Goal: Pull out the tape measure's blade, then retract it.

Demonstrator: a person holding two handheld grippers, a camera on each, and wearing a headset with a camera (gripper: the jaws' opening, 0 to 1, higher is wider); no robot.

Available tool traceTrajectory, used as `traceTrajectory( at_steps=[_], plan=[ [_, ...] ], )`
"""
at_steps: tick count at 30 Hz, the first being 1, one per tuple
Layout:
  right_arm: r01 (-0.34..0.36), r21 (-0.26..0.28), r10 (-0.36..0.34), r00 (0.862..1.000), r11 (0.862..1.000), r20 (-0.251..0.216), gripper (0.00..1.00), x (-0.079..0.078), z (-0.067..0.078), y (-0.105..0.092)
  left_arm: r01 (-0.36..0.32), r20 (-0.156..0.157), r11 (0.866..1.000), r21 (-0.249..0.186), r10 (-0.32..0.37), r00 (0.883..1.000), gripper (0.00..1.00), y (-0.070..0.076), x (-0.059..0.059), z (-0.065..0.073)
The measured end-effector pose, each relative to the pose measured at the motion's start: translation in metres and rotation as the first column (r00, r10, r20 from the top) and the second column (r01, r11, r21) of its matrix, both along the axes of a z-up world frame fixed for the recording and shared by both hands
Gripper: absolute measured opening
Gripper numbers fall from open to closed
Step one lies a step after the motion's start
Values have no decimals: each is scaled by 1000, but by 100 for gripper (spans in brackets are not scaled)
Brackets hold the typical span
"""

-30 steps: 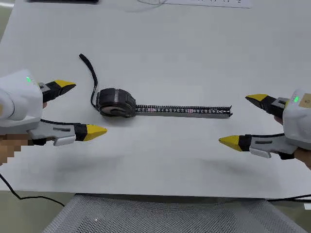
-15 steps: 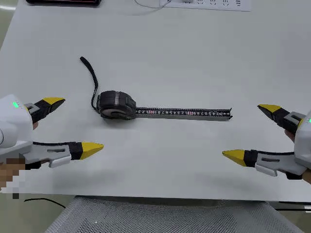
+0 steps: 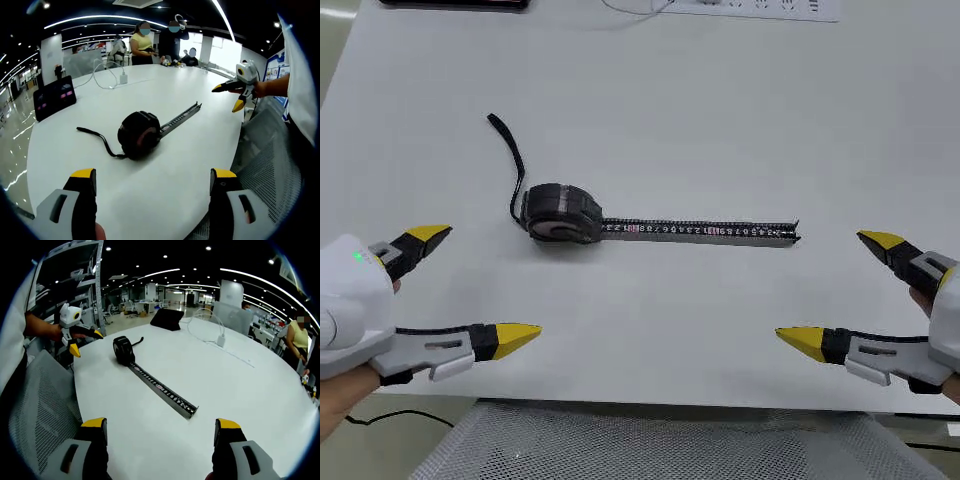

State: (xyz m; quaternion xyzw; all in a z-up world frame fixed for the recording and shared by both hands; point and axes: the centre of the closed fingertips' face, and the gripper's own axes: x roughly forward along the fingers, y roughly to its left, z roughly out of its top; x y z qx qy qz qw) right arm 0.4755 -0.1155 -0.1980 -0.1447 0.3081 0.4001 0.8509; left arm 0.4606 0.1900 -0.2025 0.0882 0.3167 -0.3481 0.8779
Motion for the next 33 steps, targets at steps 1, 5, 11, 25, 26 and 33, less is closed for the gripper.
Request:
traceTrajectory(
  at_steps=[1, 5, 11, 25, 26, 33],
  plan=[
    [2, -4, -2, 1000, 1000, -3, 87, -2, -2, -1, 2, -2, 1000, 1, -2, 1000, 92, -1, -3, -2],
    [4, -8, -4, 1000, 1000, -15, 88, -6, -6, -2, -2, -20, 1000, -8, 2, 1000, 93, -2, -8, -5],
    [12, -7, -12, 999, 1000, -35, 90, -11, -11, -5, -14, -32, 1000, -19, 14, 999, 95, 1, -11, -5],
    [5, -2, -5, 999, 1000, -38, 92, -14, -10, -4, -15, -39, 1000, -25, 14, 999, 95, 0, -12, -3],
    [5, -1, -5, 999, 1000, -38, 92, -13, -10, -4, -15, -39, 1000, -25, 14, 999, 95, 0, -12, -3],
    [8, -1, -8, 999, 1000, -38, 92, -14, -9, -4, -16, -38, 1000, -26, 15, 999, 95, -1, -11, -3]
  ],
)
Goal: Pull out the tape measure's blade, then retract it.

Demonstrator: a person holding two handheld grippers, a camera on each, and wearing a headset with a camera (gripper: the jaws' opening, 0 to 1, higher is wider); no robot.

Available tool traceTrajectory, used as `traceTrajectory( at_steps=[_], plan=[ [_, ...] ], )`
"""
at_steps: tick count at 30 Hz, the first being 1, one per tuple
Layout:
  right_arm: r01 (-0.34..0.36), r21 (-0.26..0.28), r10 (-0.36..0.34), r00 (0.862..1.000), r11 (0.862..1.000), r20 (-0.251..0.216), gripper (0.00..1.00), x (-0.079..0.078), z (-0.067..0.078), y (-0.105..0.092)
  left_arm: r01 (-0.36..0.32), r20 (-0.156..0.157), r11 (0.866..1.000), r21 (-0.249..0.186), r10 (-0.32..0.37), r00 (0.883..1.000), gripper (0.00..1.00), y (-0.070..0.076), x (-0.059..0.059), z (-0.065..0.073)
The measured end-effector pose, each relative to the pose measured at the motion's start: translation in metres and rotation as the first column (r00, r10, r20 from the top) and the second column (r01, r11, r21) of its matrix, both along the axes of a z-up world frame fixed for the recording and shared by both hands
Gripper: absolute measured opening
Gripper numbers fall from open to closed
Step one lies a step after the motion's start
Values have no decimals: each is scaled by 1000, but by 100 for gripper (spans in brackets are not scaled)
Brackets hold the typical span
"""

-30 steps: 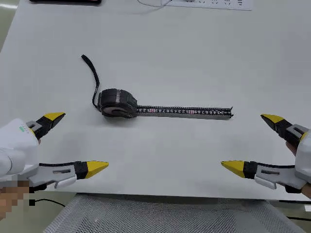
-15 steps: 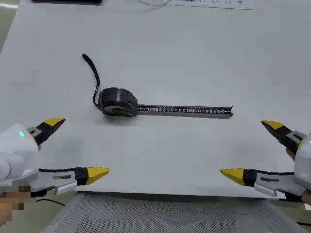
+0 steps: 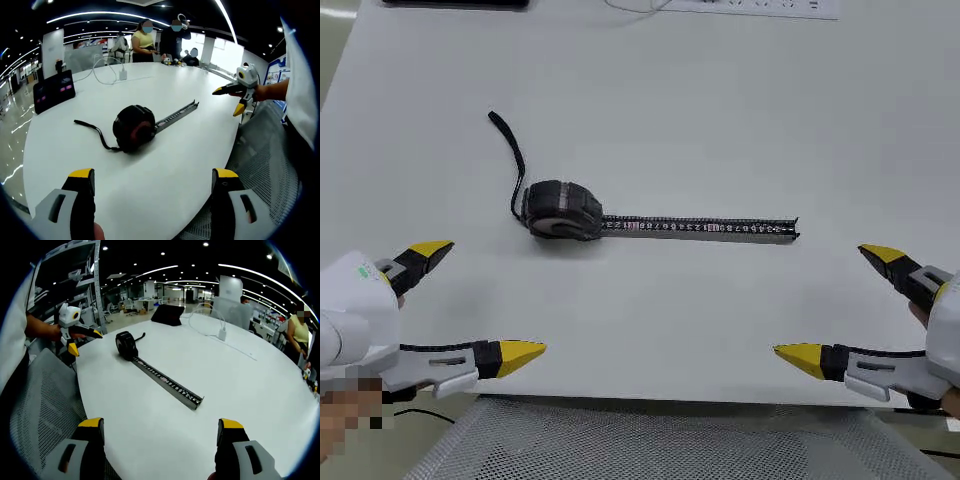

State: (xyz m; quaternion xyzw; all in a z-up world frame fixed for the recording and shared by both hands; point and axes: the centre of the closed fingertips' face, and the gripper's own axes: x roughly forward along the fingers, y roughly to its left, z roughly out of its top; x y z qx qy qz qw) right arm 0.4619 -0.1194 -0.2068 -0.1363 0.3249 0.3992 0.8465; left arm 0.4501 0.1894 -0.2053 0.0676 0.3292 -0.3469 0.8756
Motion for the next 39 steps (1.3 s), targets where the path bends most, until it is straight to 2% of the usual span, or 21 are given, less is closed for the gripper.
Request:
traceTrajectory(
  at_steps=[9, 13, 39],
  plan=[
    [1, 1, -1, 1000, 1000, 5, 92, 1, 2, 1, -1, 1, 1000, -1, 1, 1000, 95, 0, 0, 1],
    [3, 0, -3, 1000, 1000, 8, 92, 1, 4, 1, -15, 0, 1000, -17, 15, 1000, 95, 1, 2, 3],
    [6, 3, -6, 1000, 1000, 8, 92, 1, 6, 0, -9, 0, 1000, -7, 9, 1000, 94, 1, 1, 3]
  ],
)
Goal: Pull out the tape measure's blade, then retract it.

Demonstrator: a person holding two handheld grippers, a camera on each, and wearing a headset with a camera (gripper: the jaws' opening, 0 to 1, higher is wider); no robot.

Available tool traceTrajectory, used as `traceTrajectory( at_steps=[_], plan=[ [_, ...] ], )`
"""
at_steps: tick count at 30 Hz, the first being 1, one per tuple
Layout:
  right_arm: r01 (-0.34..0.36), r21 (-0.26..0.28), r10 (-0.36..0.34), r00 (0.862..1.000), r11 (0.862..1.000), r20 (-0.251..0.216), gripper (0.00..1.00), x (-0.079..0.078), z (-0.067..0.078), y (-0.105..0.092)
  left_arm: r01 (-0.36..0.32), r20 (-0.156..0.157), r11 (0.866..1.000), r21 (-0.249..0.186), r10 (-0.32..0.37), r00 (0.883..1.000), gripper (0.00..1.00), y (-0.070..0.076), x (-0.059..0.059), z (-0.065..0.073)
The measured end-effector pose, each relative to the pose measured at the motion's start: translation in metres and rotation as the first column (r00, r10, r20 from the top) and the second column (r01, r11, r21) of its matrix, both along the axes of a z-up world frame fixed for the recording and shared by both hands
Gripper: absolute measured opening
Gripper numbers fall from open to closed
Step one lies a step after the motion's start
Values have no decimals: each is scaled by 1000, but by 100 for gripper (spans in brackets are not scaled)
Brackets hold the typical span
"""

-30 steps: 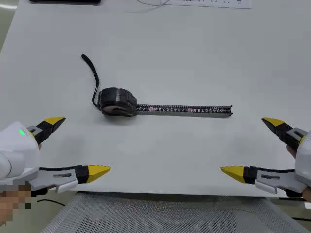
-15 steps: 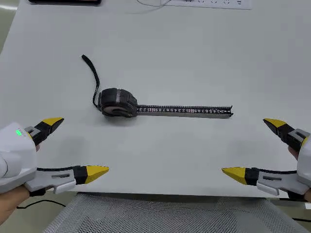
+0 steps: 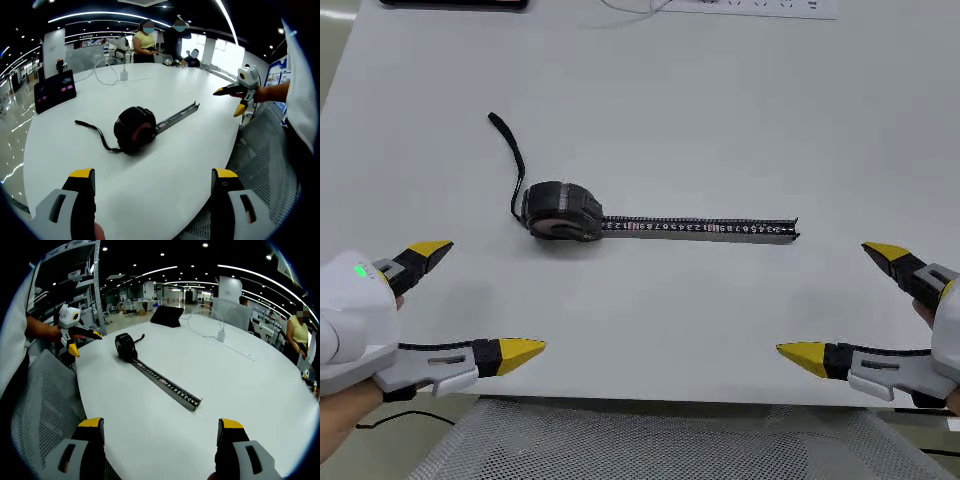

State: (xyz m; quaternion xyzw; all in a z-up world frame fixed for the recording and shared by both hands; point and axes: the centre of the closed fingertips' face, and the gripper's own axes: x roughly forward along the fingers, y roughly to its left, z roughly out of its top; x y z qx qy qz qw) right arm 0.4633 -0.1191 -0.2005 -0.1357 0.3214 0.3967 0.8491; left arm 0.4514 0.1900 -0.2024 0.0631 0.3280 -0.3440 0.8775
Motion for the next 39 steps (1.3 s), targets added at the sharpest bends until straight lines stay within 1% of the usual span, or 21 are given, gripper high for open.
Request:
traceTrajectory(
  at_steps=[2, 4, 6, 23, 30, 33, 36, 39],
  plan=[
    [1, 1, -1, 1000, 1000, 0, 92, 0, 0, 0, -2, 0, 1000, -2, 2, 1000, 94, 0, 0, 0],
    [1, 0, -1, 1000, 1000, 1, 92, 0, 0, 0, -3, 4, 1000, 7, 3, 1000, 94, 2, 0, -1],
    [0, 0, 0, 1000, 1000, 0, 92, 0, 0, 0, -4, 1, 1000, 2, 4, 1000, 94, 1, 0, -1],
    [2, 3, -2, 1000, 1000, 1, 92, 0, 0, 0, -8, 2, 1000, -2, 8, 1000, 93, 1, 1, 0],
    [1, 5, -1, 1000, 1000, 5, 92, 2, 1, 1, -13, 9, 1000, -2, 13, 1000, 93, -1, 3, 1],
    [2, 9, -2, 1000, 1000, 9, 92, 3, 2, 1, -22, 2, 1000, -15, 22, 1000, 93, -4, 3, 1],
    [-4, 18, 4, 1000, 1000, 2, 90, 3, 3, 3, -28, 5, 1000, -14, 28, 1000, 93, -5, 5, 1],
    [-2, 16, 2, 1000, 1000, 7, 90, 4, 3, 3, -37, 5, 999, -19, 37, 999, 94, -6, 6, 1]
  ],
)
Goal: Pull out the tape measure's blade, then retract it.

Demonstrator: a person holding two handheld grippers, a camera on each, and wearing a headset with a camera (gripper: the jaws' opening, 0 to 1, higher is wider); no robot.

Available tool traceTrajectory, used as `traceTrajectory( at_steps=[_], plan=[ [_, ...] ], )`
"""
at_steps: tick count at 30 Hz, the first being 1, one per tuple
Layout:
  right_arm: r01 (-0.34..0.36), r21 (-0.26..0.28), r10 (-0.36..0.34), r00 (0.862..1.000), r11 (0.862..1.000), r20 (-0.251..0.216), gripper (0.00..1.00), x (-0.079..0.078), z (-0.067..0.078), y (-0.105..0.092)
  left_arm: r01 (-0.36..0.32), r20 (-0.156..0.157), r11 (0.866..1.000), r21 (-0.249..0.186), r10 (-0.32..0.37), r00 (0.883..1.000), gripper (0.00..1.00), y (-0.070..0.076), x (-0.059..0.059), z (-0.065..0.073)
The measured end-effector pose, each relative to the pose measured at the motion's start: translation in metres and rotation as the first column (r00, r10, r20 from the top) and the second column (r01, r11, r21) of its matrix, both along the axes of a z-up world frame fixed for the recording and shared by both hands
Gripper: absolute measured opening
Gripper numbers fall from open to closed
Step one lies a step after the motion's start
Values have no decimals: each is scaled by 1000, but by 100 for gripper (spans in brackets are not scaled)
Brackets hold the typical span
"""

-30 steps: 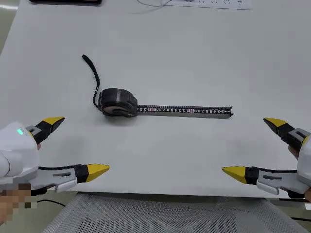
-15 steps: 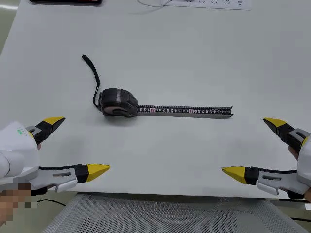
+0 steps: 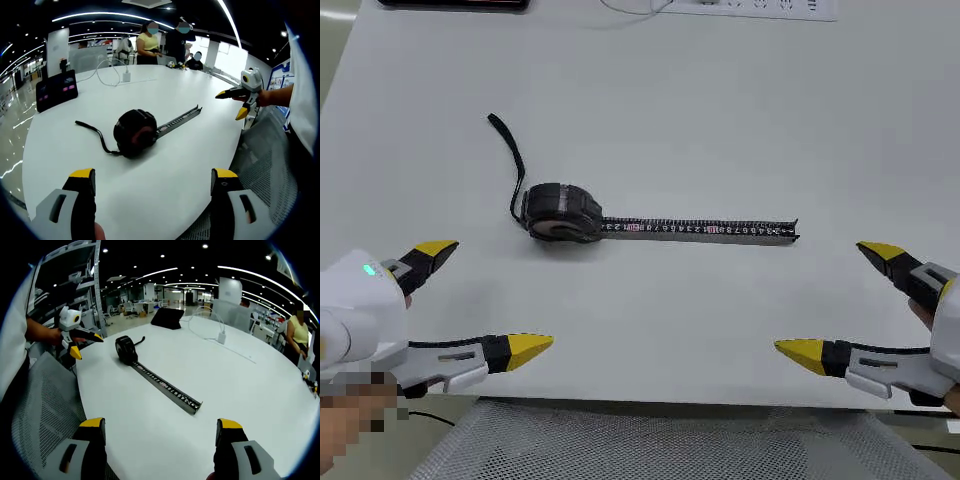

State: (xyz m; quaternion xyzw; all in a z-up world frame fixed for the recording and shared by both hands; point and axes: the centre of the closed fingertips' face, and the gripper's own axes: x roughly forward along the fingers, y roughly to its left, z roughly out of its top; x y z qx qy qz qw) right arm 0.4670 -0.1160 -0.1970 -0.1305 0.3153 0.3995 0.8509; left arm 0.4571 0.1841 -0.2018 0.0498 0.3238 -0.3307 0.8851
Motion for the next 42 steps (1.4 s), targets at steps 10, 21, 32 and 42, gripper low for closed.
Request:
traceTrajectory(
  at_steps=[10, 21, 32, 42],
  plan=[
    [-1, 1, 1, 1000, 1000, 4, 90, 2, 0, 2, -15, 1, 1000, -11, 15, 1000, 93, -6, 5, -1],
    [-4, 2, 4, 1000, 1000, 5, 90, 4, 0, 3, -28, 6, 999, -21, 28, 1000, 93, -11, 12, -1],
    [-3, 5, 3, 1000, 1000, 10, 90, 6, 1, 3, -40, 12, 999, -35, 41, 999, 92, -19, 23, -2],
    [4, 14, -5, 1000, 1000, 9, 90, 7, 0, 2, -69, 14, 995, -69, 70, 997, 92, -27, 32, -1]
  ],
)
